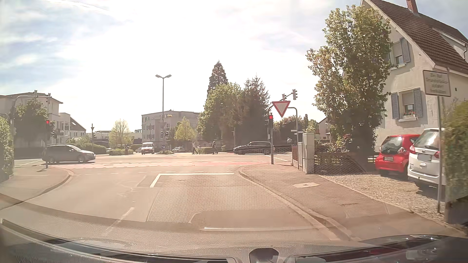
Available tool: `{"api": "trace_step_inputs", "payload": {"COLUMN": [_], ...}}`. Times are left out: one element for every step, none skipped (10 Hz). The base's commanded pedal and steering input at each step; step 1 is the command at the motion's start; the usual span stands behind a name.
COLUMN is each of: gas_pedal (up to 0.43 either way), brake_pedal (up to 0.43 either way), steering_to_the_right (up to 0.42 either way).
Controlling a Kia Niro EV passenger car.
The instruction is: Follow the waypoints while adhering to traffic rules and regulations
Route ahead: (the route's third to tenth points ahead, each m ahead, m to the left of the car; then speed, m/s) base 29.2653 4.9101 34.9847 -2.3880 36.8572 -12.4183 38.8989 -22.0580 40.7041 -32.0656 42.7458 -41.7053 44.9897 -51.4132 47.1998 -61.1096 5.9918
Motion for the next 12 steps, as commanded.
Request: {"api": "trace_step_inputs", "payload": {"gas_pedal": [0.0, 0.0, 0.0, 0.0, 0.0, 0.0, 0.0, 0.0, 0.0, 0.0, 0.0, 0.0], "brake_pedal": [0.171, 0.189, 0.201, 0.201, 0.213, 0.22, 0.226, 0.232, 0.232, 0.232, 0.22, 0.213], "steering_to_the_right": [-0.049, -0.051, -0.051, -0.052, -0.056, -0.062, -0.069, -0.082, -0.092, -0.096, -0.099, -0.1]}}
